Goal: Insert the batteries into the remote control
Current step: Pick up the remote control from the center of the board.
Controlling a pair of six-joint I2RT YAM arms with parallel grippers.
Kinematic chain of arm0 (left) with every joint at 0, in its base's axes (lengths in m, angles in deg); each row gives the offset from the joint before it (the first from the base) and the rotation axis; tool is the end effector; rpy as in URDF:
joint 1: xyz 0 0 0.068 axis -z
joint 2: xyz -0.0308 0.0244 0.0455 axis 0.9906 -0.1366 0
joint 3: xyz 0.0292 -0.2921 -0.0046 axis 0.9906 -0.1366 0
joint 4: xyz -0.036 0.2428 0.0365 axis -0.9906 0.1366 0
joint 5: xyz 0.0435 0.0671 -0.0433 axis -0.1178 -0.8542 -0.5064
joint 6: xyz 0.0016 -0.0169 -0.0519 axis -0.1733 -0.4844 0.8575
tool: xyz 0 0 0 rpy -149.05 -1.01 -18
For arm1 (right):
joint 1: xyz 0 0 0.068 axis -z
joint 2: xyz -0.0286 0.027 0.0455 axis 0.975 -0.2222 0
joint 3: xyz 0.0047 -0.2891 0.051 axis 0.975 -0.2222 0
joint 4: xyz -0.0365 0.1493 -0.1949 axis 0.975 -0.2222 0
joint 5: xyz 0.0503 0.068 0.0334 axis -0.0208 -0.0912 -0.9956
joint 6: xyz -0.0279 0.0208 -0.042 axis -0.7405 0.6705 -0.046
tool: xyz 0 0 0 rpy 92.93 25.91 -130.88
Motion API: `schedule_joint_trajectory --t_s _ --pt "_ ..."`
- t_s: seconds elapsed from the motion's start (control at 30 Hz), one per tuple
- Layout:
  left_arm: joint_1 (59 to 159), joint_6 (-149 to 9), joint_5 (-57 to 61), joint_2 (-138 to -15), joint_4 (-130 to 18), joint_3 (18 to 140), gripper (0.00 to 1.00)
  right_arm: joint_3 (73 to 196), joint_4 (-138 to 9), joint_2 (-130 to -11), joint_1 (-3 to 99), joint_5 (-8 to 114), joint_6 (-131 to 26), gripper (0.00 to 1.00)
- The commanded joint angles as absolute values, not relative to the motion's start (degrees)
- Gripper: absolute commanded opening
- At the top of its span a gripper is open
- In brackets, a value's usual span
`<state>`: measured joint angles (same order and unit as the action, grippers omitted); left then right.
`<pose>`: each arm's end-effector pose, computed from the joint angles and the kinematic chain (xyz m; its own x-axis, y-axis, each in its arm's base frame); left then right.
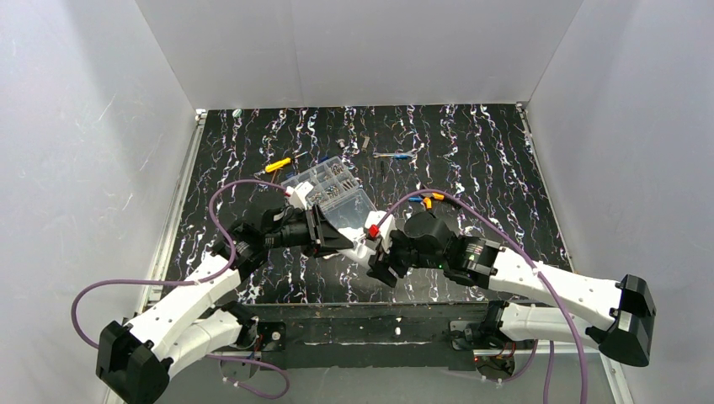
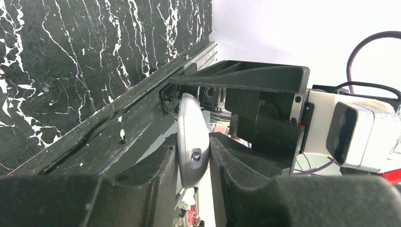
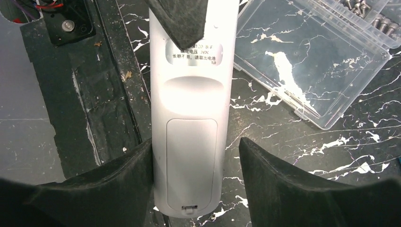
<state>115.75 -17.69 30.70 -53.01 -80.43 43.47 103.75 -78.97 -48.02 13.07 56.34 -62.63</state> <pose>0.1413 -0.1203 0.3559 -0.7670 -0.3556 -0.5341 0.5543 0.0520 -0.8307 0.0874 0.1860 0.3073 -0.1565 -0.4514 -0.8785 -0.9357 0.3525 -0.0145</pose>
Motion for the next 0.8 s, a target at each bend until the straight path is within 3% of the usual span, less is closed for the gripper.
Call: schedule_joint_trajectory --t_s 0.0,0.3,0.4,0.5,0.6,0.77 --pt "116.07 -19.14 36.48 -50.93 -81.73 43.74 0.0 102.99 -76.24 -46.39 13.62 56.74 -62.97 0.69" --pt "116.07 -18.81 35.48 -50.86 -82.81 42.66 0.0 102.93 -77.2 -45.64 13.71 52.81 -61.83 0.48" --pt "116.08 -18.64 33.66 -50.33 -82.91 42.11 0.15 103.08 -77.46 -45.29 13.71 51.67 -61.18 0.34" --pt "116.07 -17.86 30.5 -49.29 -83.57 40.88 0.35 103.2 -76.41 -45.5 13.71 51.73 -58.66 0.06" --pt "116.08 -16.6 26.42 -47.69 -85.19 39.0 0.5 104.36 -76.18 -47.13 13.7 53.79 -55.13 0.01" --pt "116.12 -15.8 19.48 -44.54 -86.41 36.68 0.6 106.36 -75.26 -49.95 13.62 55.62 -48.45 0.01"
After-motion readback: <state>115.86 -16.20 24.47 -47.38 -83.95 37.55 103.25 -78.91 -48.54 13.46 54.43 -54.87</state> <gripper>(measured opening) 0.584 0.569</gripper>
